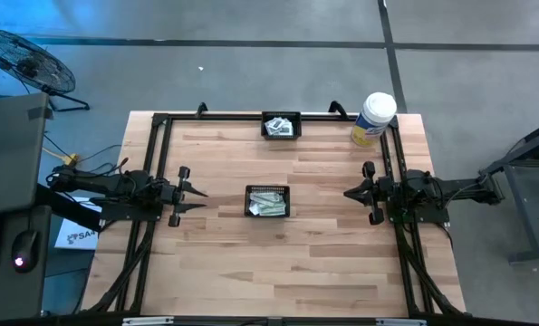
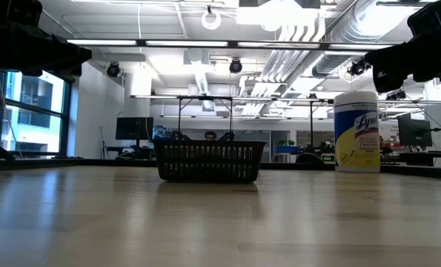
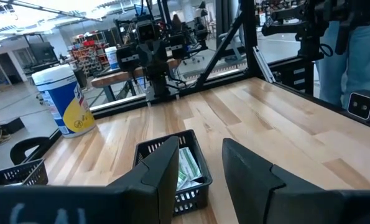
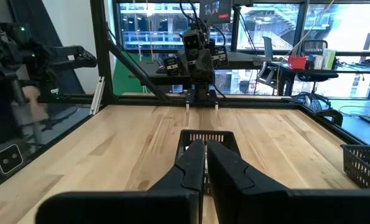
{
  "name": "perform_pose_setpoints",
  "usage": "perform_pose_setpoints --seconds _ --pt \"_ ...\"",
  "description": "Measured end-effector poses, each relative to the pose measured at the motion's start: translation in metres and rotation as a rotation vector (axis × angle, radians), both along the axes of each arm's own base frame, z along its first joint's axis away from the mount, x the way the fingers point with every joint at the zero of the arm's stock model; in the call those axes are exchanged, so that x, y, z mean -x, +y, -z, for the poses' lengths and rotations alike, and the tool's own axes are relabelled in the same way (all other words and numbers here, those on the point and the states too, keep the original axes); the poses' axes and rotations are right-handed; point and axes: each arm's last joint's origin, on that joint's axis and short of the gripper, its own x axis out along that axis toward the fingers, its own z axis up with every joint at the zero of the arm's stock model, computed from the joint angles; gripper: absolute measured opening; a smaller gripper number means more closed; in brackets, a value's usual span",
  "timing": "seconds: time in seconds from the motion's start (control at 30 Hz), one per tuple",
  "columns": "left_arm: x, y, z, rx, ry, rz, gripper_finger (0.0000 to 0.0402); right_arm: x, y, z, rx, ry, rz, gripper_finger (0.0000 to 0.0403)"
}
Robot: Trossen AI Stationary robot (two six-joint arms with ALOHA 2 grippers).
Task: Pick & Place First Aid Supplies
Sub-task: Return to Home Position
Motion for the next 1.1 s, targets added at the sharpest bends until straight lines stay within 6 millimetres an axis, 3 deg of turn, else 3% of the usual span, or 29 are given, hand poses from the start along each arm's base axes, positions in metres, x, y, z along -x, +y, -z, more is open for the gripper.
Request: perform_pose_setpoints --seconds 1.1 --pt "-0.0030 -0.0040 0.0040 -0.016 0.071 0.001 0.0121 0.0000 0.0000 0.0002 0.000 0.001 0.001 0.0012"
